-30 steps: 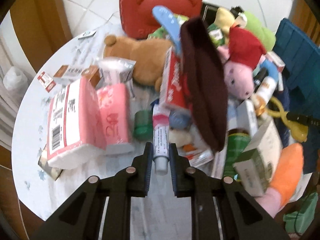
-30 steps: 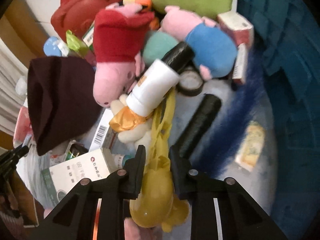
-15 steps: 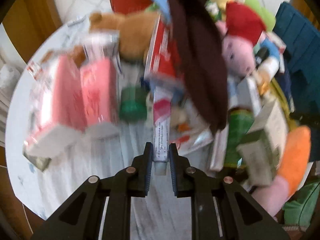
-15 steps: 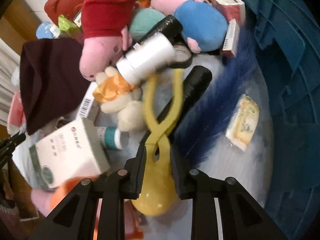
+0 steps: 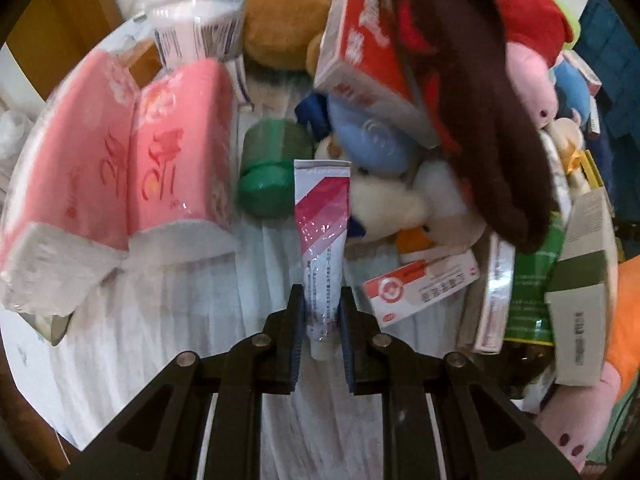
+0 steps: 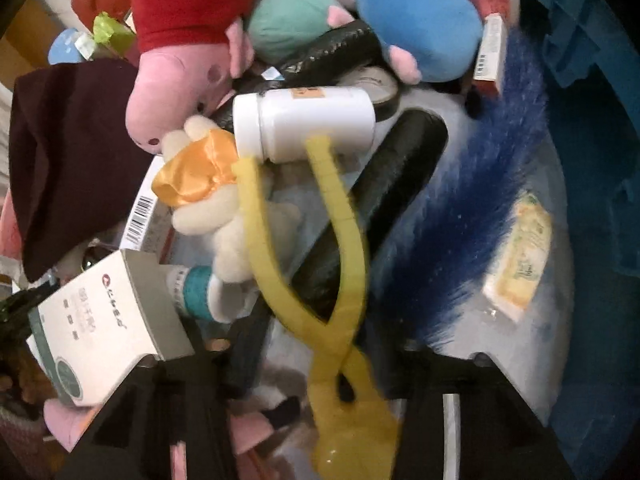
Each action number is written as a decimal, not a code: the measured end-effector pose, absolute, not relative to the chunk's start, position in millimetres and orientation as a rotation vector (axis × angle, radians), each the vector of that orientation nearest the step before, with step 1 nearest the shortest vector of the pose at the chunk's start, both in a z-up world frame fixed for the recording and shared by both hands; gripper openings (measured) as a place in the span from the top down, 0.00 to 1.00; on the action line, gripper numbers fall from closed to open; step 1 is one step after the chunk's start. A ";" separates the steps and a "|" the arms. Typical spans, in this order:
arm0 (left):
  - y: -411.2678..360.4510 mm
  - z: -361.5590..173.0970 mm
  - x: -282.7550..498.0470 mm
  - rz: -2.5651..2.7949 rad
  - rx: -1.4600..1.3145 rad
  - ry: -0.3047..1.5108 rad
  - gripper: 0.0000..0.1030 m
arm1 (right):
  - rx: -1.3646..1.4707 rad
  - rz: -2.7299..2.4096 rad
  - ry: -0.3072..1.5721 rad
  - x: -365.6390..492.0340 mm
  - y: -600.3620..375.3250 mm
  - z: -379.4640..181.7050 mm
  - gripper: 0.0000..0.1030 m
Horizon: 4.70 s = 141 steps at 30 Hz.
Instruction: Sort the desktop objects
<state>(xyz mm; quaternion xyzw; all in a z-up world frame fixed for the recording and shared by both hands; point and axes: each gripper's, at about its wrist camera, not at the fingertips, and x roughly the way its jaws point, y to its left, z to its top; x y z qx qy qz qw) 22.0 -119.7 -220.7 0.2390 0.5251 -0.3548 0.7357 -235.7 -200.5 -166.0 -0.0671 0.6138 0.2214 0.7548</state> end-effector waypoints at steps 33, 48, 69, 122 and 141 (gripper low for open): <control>-226.0 4.3 -116.7 -1.211 0.382 0.683 0.84 | 0.069 0.485 0.840 -274.7 -290.1 51.9 0.92; -251.3 -131.2 -75.0 -1.080 0.516 0.951 0.84 | 0.062 0.445 1.179 -254.4 -281.6 -112.7 0.49; -246.2 -123.6 -61.4 -1.081 0.510 0.918 0.84 | -0.097 0.601 1.187 -244.7 -183.7 -125.1 0.68; -420.1 63.7 -480.9 -1.557 0.792 0.433 0.71 | -0.004 -0.107 0.671 -348.6 -618.6 87.8 0.63; -322.8 97.9 -400.7 -1.443 0.436 0.331 0.30 | -0.026 -0.023 0.507 -403.4 -572.8 137.7 0.00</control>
